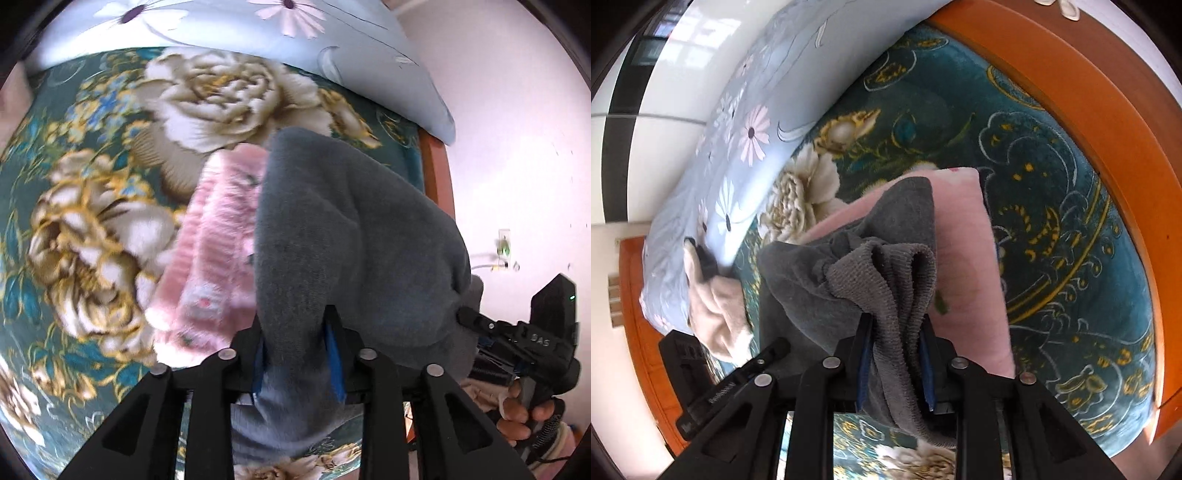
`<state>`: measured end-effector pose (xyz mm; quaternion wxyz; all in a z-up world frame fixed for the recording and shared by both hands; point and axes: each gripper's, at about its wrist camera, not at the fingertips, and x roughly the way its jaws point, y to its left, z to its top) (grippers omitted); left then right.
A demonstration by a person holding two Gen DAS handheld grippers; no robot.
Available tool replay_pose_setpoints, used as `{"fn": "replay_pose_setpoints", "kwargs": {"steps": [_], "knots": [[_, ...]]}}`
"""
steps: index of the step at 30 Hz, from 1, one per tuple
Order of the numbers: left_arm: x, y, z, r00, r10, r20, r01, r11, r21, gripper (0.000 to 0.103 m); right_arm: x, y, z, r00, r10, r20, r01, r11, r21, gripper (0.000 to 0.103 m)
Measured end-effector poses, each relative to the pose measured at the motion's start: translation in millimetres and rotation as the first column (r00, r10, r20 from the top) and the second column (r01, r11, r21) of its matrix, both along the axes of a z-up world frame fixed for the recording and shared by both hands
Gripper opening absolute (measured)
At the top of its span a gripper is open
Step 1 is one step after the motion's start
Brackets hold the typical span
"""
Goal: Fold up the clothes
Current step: 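Lower the sweatpants onto the folded pink garment and open both grippers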
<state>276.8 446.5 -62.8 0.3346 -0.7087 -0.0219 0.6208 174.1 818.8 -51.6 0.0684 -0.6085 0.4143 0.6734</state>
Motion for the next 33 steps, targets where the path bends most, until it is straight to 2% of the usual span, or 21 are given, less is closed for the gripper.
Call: {"fn": "replay_pose_setpoints", "kwargs": {"steps": [3, 7, 8, 10, 11, 13, 14, 16, 18, 20, 21, 26, 29, 31, 33], "knots": [[-1.3, -17.4, 23.4, 0.997, 0.039, -0.062, -0.039, 0.999, 0.004, 0.034, 5.2, 10.6, 3.2, 1.000, -0.003, 0.005, 0.003, 0.999, 0.033, 0.028], [13.2, -17.7, 56.4, 0.990, -0.013, -0.143, 0.023, 0.998, 0.064, 0.034, 6.2, 19.4, 35.2, 0.998, -0.021, -0.066, 0.031, 0.987, 0.159, 0.028], [20.3, -13.1, 62.0, 0.988, -0.041, -0.152, 0.056, 0.994, 0.092, 0.034, 2.8, 13.3, 43.2, 0.995, 0.002, -0.103, 0.014, 0.988, 0.157, 0.028], [39.3, 0.9, 67.0, 0.977, -0.122, -0.172, 0.146, 0.981, 0.131, 0.034, -9.1, -10.2, 51.4, 0.982, 0.098, -0.161, -0.079, 0.990, 0.120, 0.027], [47.5, 7.3, 65.2, 0.970, -0.160, -0.185, 0.187, 0.973, 0.136, 0.034, -15.9, -24.4, 48.1, 0.973, 0.167, -0.162, -0.151, 0.982, 0.111, 0.027], [60.3, 17.3, 49.7, 0.957, -0.214, -0.195, 0.235, 0.968, 0.092, 0.034, -30.3, -55.1, 37.7, 0.934, 0.322, -0.155, -0.308, 0.945, 0.112, 0.028], [61.1, 17.7, 39.0, 0.959, -0.213, -0.185, 0.229, 0.971, 0.068, 0.034, -36.1, -64.1, 31.2, 0.919, 0.366, -0.145, -0.352, 0.929, 0.117, 0.028], [57.8, 13.9, 19.5, 0.969, -0.188, -0.161, 0.195, 0.980, 0.030, 0.034, -43.9, -62.3, 14.5, 0.929, 0.353, -0.108, -0.338, 0.931, 0.137, 0.028], [52.3, 5.4, 1.4, 0.982, -0.142, -0.128, 0.146, 0.989, 0.021, 0.033, -49.7, -47.0, -1.7, 0.956, 0.283, -0.078, -0.269, 0.952, 0.145, 0.026], [47.7, -1.9, -10.7, 0.987, -0.124, -0.101, 0.128, 0.991, 0.035, 0.025, -55.1, -33.3, -18.0, 0.974, 0.220, -0.051, -0.211, 0.968, 0.138, 0.025], [46.3, -3.8, -14.7, 0.984, -0.151, -0.098, 0.155, 0.987, 0.035, 0.024, -58.1, -30.0, -27.1, 0.978, 0.206, -0.032, -0.200, 0.972, 0.125, 0.022], [42.3, 6.5, -34.1, 0.983, -0.158, -0.092, 0.157, 0.987, -0.024, 0.023, -68.6, -36.9, -55.6, 0.971, 0.238, 0.024, -0.239, 0.962, 0.135, 0.022], [43.3, 9.9, -35.0, 0.979, -0.177, -0.099, 0.173, 0.984, -0.047, 0.023, -64.5, -35.8, -52.7, 0.975, 0.219, 0.026, -0.220, 0.968, 0.118, 0.022], [43.0, 8.8, -27.4, 0.978, -0.186, -0.097, 0.182, 0.982, -0.045, 0.023, -55.1, -38.0, -35.8, 0.975, 0.221, -0.008, -0.218, 0.969, 0.112, 0.025], [46.1, 2.9, -9.7, 0.973, -0.197, -0.117, 0.197, 0.980, -0.012, 0.024, -40.1, -45.5, -13.1, 0.964, 0.259, -0.061, -0.249, 0.959, 0.139, 0.027]]}}
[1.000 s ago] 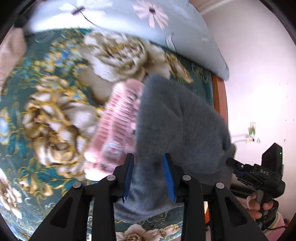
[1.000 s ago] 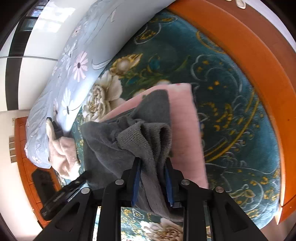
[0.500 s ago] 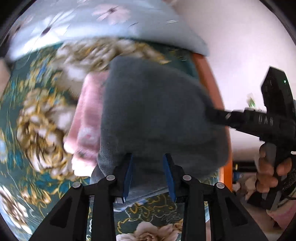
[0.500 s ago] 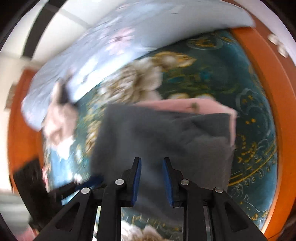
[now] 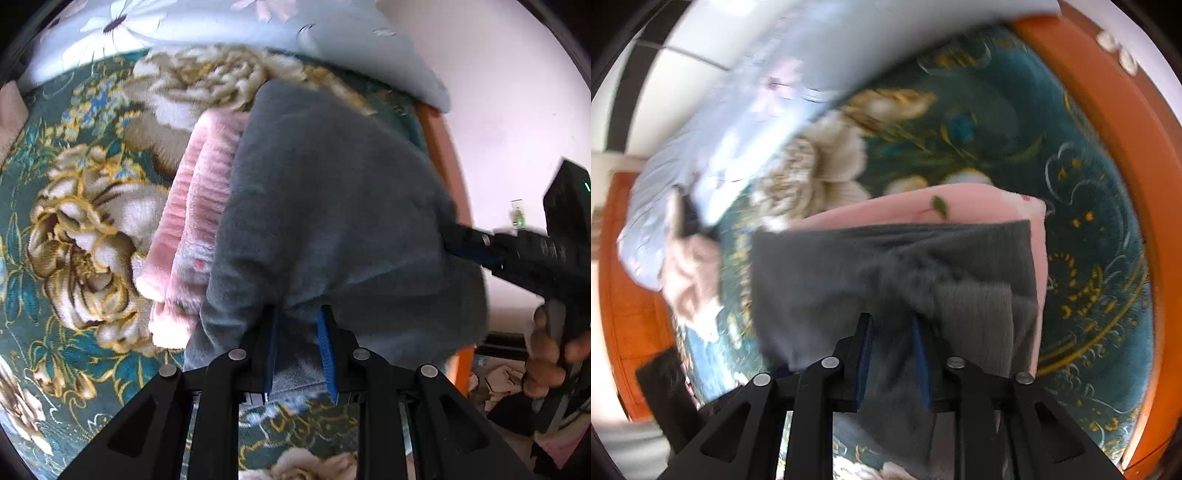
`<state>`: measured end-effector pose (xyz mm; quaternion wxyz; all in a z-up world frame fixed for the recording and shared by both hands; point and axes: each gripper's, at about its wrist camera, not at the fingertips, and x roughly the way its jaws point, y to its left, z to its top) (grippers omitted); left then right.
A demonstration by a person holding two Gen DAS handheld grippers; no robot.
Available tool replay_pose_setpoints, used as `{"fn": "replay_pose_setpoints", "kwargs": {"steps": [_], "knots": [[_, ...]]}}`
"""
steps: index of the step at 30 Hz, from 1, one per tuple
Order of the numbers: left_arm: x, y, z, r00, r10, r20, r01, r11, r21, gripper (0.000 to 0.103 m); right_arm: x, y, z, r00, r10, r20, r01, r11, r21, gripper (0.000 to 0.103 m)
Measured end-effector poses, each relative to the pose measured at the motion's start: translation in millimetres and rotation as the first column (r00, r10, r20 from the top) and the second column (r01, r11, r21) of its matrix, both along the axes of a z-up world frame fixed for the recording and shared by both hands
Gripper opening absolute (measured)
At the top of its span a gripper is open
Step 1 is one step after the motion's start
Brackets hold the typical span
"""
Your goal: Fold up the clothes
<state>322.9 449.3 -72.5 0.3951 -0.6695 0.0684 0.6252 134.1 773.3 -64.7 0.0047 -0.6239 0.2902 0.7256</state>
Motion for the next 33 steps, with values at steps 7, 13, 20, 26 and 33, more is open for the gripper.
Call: {"fn": "replay_pose_setpoints", "kwargs": {"steps": [7, 13, 20, 26, 33], "knots": [[7.1, -12.3, 3.2, 0.999, -0.030, -0.013, 0.030, 1.000, 0.005, 0.024, 64.4, -28.0, 6.6, 0.995, 0.098, 0.029, -0.100, 0.990, 0.096, 0.027], [10.5, -0.7, -25.0, 0.999, -0.043, -0.033, 0.041, 0.999, -0.032, 0.024, 59.2, -16.1, -37.8, 0.994, 0.005, 0.110, -0.015, 0.996, 0.092, 0.024], [13.0, 7.8, -26.9, 0.997, -0.041, -0.059, 0.037, 0.997, -0.074, 0.024, 46.5, -13.5, -35.9, 0.990, 0.028, 0.139, -0.043, 0.993, 0.106, 0.024], [23.0, 8.1, -6.9, 0.994, -0.056, -0.096, 0.046, 0.994, -0.101, 0.034, 72.1, -26.1, 3.7, 0.992, 0.089, 0.089, -0.100, 0.987, 0.124, 0.025], [53.7, 5.1, 0.5, 0.997, -0.032, -0.068, 0.022, 0.990, -0.141, 0.065, 121.3, -35.3, -8.2, 0.975, 0.117, 0.187, -0.129, 0.990, 0.051, 0.060]]}}
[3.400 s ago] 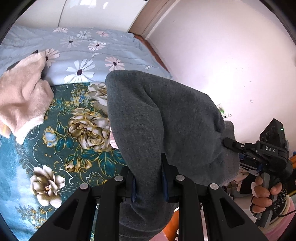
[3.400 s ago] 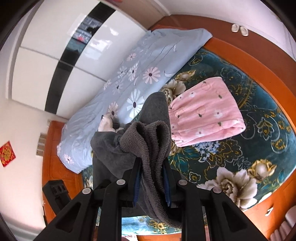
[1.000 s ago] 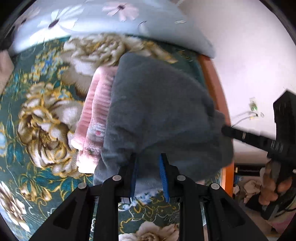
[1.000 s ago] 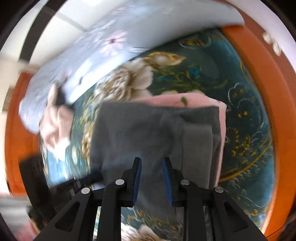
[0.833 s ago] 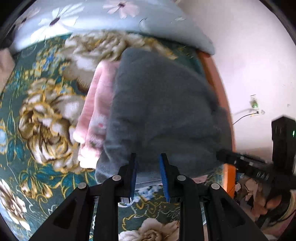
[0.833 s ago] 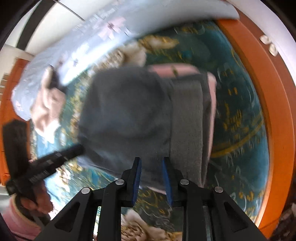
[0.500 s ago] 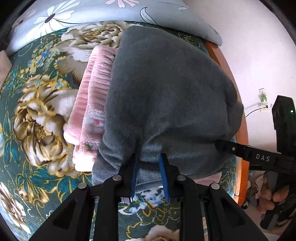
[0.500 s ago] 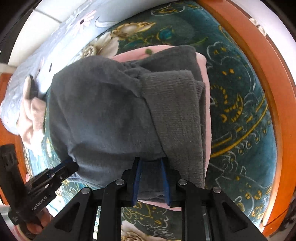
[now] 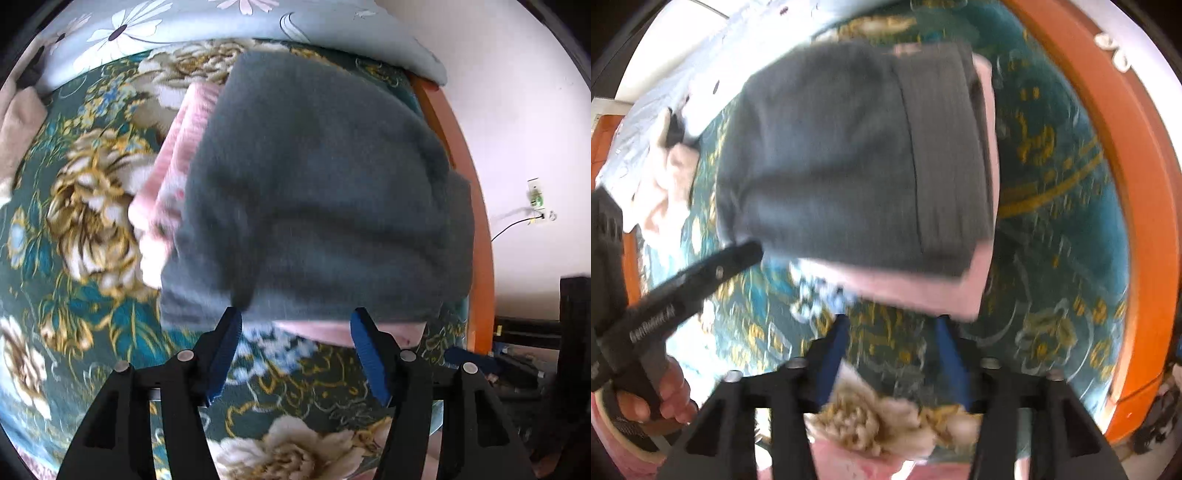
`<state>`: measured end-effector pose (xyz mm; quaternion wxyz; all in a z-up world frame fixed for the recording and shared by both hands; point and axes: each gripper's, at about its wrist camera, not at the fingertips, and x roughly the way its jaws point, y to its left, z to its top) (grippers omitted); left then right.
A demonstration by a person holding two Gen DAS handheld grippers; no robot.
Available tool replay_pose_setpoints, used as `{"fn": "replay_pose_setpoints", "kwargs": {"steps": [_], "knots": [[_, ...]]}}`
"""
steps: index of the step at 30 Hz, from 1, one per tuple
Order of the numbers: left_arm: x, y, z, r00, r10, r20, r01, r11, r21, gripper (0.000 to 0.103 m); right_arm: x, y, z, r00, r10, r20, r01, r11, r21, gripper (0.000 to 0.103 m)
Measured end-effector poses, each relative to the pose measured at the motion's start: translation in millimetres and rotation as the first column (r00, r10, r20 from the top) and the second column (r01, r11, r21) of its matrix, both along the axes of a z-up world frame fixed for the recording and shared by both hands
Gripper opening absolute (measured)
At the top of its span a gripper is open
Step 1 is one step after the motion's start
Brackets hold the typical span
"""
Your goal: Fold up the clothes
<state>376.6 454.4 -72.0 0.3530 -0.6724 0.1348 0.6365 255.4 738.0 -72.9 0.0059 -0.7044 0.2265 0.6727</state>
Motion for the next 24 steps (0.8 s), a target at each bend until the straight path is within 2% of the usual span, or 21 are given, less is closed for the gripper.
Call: {"fn": "replay_pose_setpoints", "kwargs": {"steps": [3, 8, 13, 17, 20, 21, 24], "knots": [[12.2, 2.1, 8.2, 0.999, -0.036, -0.025, 0.035, 0.999, -0.028, 0.070, 16.7, -2.4, 9.5, 0.999, 0.023, -0.035, -0.023, 1.000, 0.012, 0.066], [44.2, -13.8, 24.1, 0.994, -0.066, -0.088, 0.060, 0.996, -0.073, 0.070, 23.0, -0.1, 27.7, 0.988, 0.104, -0.113, -0.097, 0.993, 0.064, 0.069], [58.6, -20.3, 39.5, 0.992, 0.009, -0.128, -0.024, 0.993, -0.119, 0.070, 22.4, 2.3, 40.2, 0.966, 0.189, -0.176, -0.173, 0.979, 0.103, 0.080], [75.1, -10.6, 45.9, 0.985, 0.024, -0.168, -0.052, 0.985, -0.167, 0.070, 24.3, 8.0, 42.9, 0.944, 0.251, -0.213, -0.230, 0.966, 0.118, 0.085], [85.8, -3.0, 46.1, 0.982, 0.043, -0.186, -0.085, 0.970, -0.227, 0.070, 29.4, 14.9, 42.3, 0.923, 0.316, -0.220, -0.295, 0.947, 0.123, 0.097], [87.1, -1.9, 45.3, 0.982, 0.065, -0.178, -0.108, 0.964, -0.243, 0.070, 31.3, 18.2, 41.8, 0.915, 0.338, -0.221, -0.316, 0.940, 0.130, 0.103], [88.5, -2.1, 45.2, 0.969, 0.203, -0.141, -0.234, 0.938, -0.256, 0.070, 36.7, 38.1, 40.9, 0.912, 0.336, -0.235, -0.316, 0.941, 0.118, 0.103]]}}
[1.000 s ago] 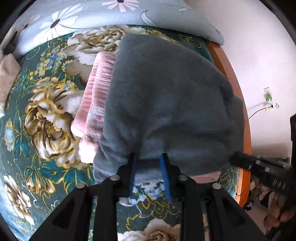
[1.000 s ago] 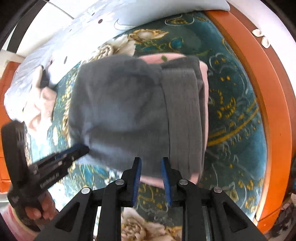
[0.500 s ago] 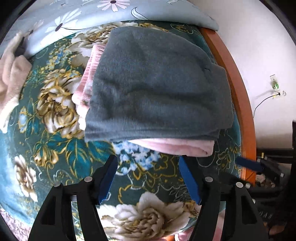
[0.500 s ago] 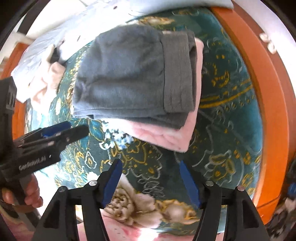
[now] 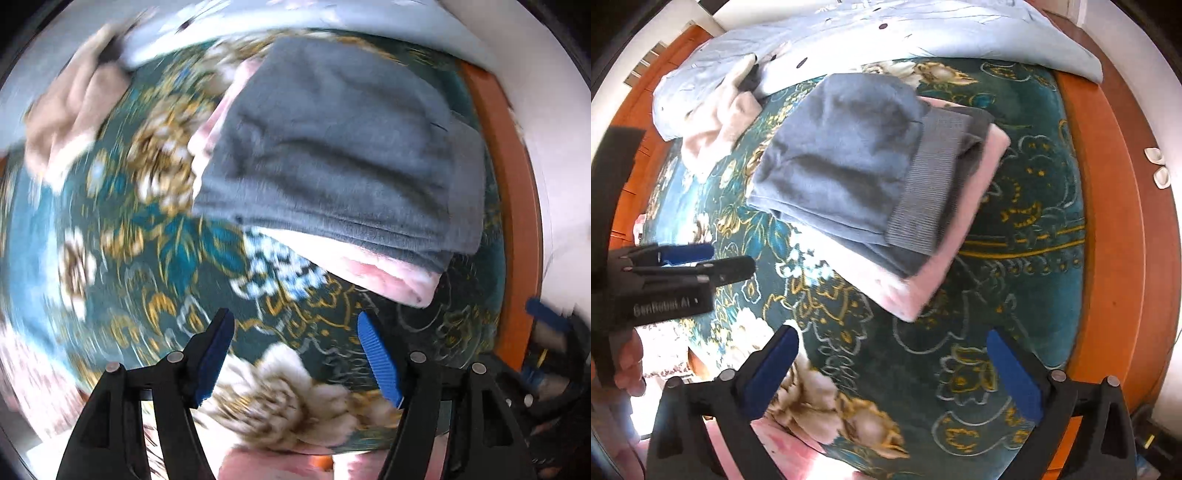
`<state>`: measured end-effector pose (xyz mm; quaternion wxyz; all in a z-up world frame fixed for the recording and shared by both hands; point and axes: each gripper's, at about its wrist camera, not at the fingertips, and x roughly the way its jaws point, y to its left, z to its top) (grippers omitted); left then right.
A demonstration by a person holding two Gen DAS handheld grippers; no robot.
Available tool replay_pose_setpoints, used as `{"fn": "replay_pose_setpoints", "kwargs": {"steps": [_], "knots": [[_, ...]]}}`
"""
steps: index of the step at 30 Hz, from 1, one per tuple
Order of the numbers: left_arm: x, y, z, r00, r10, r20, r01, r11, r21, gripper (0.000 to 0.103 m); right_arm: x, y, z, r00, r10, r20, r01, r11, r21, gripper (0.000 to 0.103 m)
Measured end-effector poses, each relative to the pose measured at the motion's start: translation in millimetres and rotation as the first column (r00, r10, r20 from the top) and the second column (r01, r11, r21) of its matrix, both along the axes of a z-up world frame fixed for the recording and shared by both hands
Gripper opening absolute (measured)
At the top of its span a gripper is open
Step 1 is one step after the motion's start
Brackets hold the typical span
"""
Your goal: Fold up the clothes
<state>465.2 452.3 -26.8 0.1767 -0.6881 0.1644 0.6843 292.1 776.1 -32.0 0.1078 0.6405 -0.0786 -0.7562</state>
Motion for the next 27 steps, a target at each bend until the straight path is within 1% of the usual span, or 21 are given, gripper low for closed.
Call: {"fn": "replay_pose_setpoints", "kwargs": {"steps": [1, 3, 4, 6, 8, 10, 13, 16, 19, 25, 27], "knots": [[1.5, 0.8, 3.2, 0.999, 0.039, -0.005, -0.039, 0.999, 0.009, 0.070, 1.4, 7.7, -0.4, 1.000, -0.008, -0.003, 0.008, 1.000, -0.006, 0.103], [7.6, 6.7, 11.6, 0.997, 0.068, -0.038, -0.068, 0.997, 0.025, 0.071, 3.4, 22.8, -2.0, 1.000, -0.030, -0.008, 0.030, 0.999, -0.013, 0.103], [11.9, 11.6, 15.8, 0.997, 0.053, -0.056, -0.051, 0.998, 0.026, 0.072, 4.0, 28.8, -3.7, 0.999, -0.036, -0.006, 0.036, 0.999, -0.014, 0.103], [22.4, 22.4, 22.3, 0.996, 0.008, -0.091, -0.006, 1.000, 0.019, 0.081, 3.8, 35.1, -6.8, 0.999, -0.034, -0.001, 0.033, 0.999, -0.016, 0.103], [32.6, 27.0, 23.3, 0.995, -0.017, -0.103, 0.018, 1.000, 0.009, 0.083, 3.2, 35.7, -9.4, 1.000, -0.010, 0.004, 0.010, 1.000, -0.017, 0.103], [39.4, 27.4, 21.6, 0.994, -0.024, -0.102, 0.023, 1.000, -0.013, 0.083, 2.0, 32.2, -10.7, 1.000, 0.023, 0.003, -0.023, 1.000, -0.020, 0.103], [45.5, 24.2, 15.2, 0.994, -0.028, -0.105, 0.019, 0.996, -0.090, 0.084, -2.5, 23.5, -13.5, 0.997, 0.074, -0.001, -0.074, 0.997, -0.019, 0.103], [44.6, 18.5, 14.7, 0.992, -0.014, -0.123, -0.001, 0.992, -0.124, 0.084, -9.9, 12.6, -16.0, 0.992, 0.123, 0.000, -0.123, 0.992, -0.002, 0.103], [42.0, 13.1, 14.5, 0.991, 0.003, -0.133, -0.022, 0.990, -0.140, 0.084, -16.4, 1.3, -16.1, 0.986, 0.167, -0.007, -0.167, 0.986, -0.002, 0.103], [42.9, 10.0, 16.3, 0.988, -0.006, -0.154, -0.021, 0.985, -0.172, 0.084, -25.2, -13.6, -17.9, 0.974, 0.226, -0.007, -0.226, 0.974, 0.013, 0.103], [40.8, 9.4, 15.5, 0.990, 0.003, -0.140, -0.027, 0.985, -0.168, 0.084, -26.7, -14.3, -18.0, 0.973, 0.231, -0.008, -0.231, 0.973, 0.014, 0.103]]}}
